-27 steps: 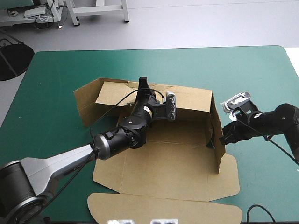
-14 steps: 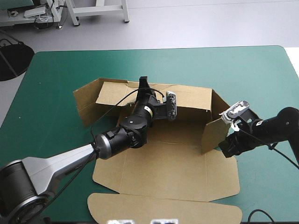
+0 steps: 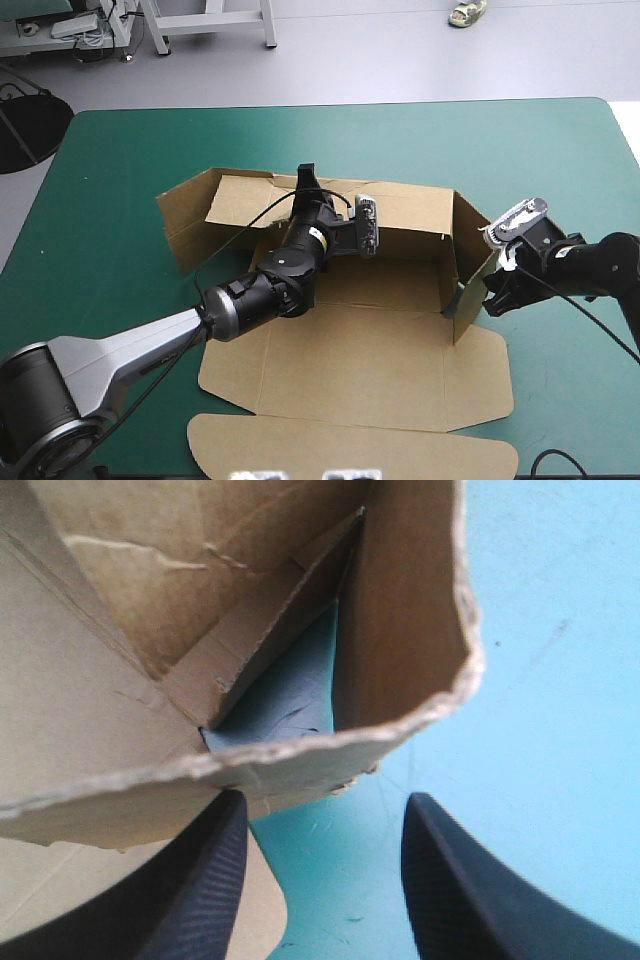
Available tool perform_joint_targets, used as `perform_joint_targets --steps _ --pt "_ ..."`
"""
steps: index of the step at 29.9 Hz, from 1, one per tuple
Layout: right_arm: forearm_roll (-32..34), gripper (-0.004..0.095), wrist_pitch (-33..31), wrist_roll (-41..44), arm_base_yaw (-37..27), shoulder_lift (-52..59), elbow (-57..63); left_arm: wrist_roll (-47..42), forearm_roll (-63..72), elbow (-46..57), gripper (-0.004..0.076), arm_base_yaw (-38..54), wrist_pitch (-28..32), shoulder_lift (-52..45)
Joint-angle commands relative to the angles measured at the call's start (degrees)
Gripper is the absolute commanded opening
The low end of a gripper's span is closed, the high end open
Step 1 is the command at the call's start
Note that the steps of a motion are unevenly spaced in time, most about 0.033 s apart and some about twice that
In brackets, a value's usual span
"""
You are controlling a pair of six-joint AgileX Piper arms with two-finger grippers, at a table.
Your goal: Fold the box
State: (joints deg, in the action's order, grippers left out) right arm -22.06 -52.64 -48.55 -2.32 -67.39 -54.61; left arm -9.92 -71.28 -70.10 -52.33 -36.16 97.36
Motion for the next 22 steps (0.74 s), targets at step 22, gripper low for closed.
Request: perform_joint_targets --steps 22 --pt "-22.5 0.0446 0.6 -19.7 -0.1 -5.5 -1.4 -1.4 9.2 0.0 -0.0009 0.4 -5.1 0.0"
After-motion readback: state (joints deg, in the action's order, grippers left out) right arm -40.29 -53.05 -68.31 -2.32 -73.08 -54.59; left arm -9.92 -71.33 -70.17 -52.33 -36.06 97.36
